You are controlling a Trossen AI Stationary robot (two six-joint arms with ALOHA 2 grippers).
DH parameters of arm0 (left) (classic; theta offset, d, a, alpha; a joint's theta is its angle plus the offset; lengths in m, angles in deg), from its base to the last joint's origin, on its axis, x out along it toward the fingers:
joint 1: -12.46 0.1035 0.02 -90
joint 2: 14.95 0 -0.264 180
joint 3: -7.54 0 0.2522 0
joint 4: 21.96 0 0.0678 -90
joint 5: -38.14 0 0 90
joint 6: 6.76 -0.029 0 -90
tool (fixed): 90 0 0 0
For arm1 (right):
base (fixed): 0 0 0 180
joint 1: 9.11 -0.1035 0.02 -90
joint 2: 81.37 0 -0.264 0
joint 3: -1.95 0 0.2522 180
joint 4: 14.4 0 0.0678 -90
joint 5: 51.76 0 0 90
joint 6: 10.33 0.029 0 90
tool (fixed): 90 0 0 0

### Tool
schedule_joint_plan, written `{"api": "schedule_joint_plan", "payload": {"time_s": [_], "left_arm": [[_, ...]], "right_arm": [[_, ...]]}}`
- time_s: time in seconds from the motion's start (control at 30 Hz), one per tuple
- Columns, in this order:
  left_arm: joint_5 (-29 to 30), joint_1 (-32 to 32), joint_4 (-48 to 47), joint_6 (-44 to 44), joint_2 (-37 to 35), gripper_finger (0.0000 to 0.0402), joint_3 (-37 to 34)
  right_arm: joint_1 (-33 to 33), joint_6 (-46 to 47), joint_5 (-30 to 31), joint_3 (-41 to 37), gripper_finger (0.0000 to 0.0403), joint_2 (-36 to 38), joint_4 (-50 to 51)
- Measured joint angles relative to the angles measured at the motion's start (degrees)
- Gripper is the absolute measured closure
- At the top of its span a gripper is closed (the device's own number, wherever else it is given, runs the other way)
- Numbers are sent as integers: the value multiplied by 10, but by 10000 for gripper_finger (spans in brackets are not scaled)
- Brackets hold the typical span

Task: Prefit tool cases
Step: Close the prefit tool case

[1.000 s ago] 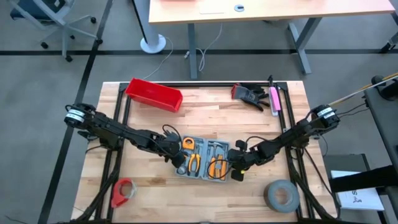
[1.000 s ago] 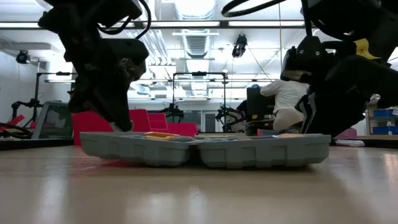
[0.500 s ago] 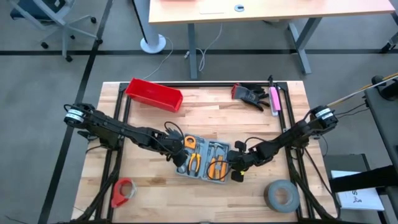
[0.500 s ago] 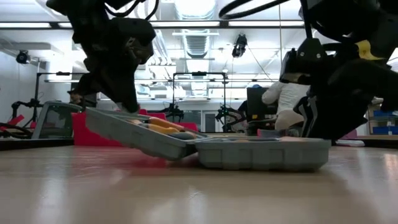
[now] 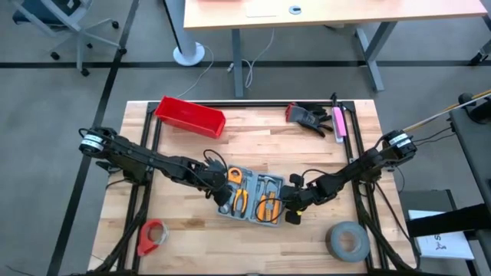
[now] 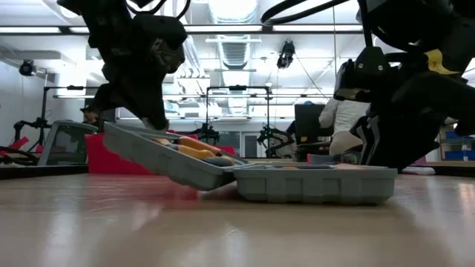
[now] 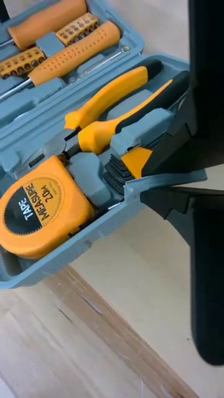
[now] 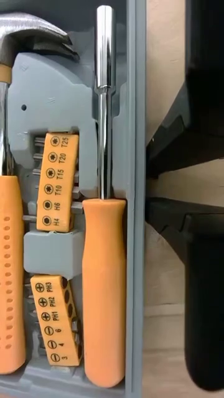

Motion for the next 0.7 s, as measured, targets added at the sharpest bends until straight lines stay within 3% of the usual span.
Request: {"api": "schedule_joint_plan", "payload": {"time_s": [0.7], "left_arm": [[1,0,-26,-22,0,372,54]], "right_arm": [[0,-6,-1,-1,329,1,-5]]}}
